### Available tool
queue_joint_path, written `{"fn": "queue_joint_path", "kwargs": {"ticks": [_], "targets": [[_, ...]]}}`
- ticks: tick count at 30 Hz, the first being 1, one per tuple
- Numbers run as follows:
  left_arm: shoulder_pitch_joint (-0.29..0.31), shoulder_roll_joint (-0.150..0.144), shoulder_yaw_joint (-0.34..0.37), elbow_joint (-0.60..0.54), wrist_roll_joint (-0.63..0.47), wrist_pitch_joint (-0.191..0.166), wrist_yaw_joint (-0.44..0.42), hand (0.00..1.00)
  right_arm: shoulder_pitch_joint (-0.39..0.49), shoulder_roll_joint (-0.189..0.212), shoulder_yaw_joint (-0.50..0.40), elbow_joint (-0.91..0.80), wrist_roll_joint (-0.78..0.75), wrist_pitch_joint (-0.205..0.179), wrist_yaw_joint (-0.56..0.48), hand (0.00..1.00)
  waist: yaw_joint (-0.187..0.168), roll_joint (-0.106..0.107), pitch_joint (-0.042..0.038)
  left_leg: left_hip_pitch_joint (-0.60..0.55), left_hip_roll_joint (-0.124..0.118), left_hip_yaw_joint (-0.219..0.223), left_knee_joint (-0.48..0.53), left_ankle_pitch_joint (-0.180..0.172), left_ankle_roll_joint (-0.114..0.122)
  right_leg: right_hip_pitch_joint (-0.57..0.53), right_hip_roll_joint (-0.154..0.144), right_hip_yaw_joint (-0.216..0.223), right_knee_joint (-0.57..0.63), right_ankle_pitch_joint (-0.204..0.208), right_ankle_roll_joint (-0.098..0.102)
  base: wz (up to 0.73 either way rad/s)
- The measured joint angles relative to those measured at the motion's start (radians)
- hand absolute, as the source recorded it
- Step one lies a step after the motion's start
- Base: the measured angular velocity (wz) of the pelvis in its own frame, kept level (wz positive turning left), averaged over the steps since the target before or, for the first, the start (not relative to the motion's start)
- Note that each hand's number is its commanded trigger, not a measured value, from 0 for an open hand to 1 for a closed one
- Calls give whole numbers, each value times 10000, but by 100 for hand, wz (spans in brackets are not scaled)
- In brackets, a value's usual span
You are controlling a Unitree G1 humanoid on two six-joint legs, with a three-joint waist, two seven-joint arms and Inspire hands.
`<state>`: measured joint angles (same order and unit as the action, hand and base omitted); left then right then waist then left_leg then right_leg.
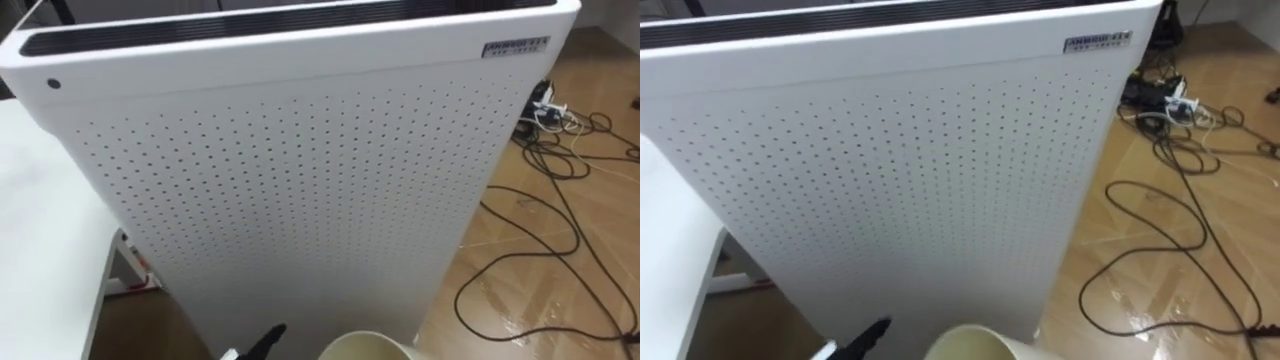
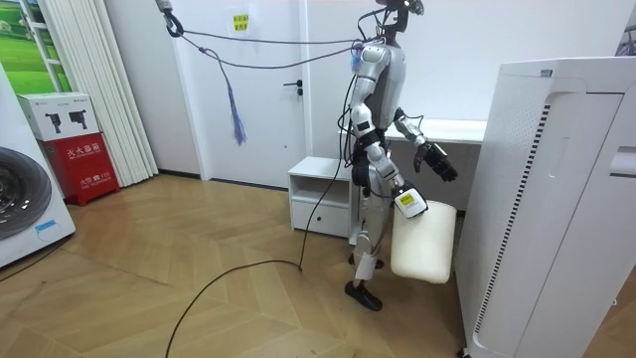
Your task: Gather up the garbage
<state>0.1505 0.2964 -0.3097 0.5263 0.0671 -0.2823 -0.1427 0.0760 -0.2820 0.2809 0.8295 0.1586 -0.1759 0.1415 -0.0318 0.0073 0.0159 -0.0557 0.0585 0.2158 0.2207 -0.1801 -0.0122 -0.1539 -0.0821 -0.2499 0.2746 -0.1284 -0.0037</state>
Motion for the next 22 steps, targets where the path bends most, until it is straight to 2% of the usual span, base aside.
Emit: {"fn": "queue_joint_path", "kwargs": {"ticks": [4,5,9,10,18,22], "targets": [[-37,-144,369,1093,-331,-224,40,0,31,26,-129,450,-63,-16,62,100,148,-43,-48,156,2,0,-119,0,-6,135,31,3,-11,6,7,-1],[-2,-220,554,1675,-376,-240,45,0,106,39,-312,579,-105,-15,45,100,156,-49,-83,276,1,4,-179,-1,-9,227,39,8,-19,-13,18,0],[-4,-418,1089,3199,-381,-251,222,0,166,95,-677,1008,-84,-40,-33,100,181,-132,-114,380,2,-3,-201,-22,-39,318,45,3,-20,-54,23,0],[-33,-450,1129,3691,-532,-267,270,0,91,146,-695,1365,-82,-72,-49,100,173,-162,-125,420,1,-4,-234,-21,-39,357,44,-5,-37,-56,26,0],[157,-891,1124,5315,-1566,-218,246,0,203,535,-1213,2429,-64,-84,-196,100,122,-166,-159,942,30,8,-551,-48,-84,881,157,-6,-383,-42,54,0],[-36,-1034,1197,6066,-1856,43,210,0,203,854,-1765,3033,-2,-90,-325,100,123,-193,-145,1046,57,8,-599,-69,-117,1031,212,13,-548,-37,69,0]]}}
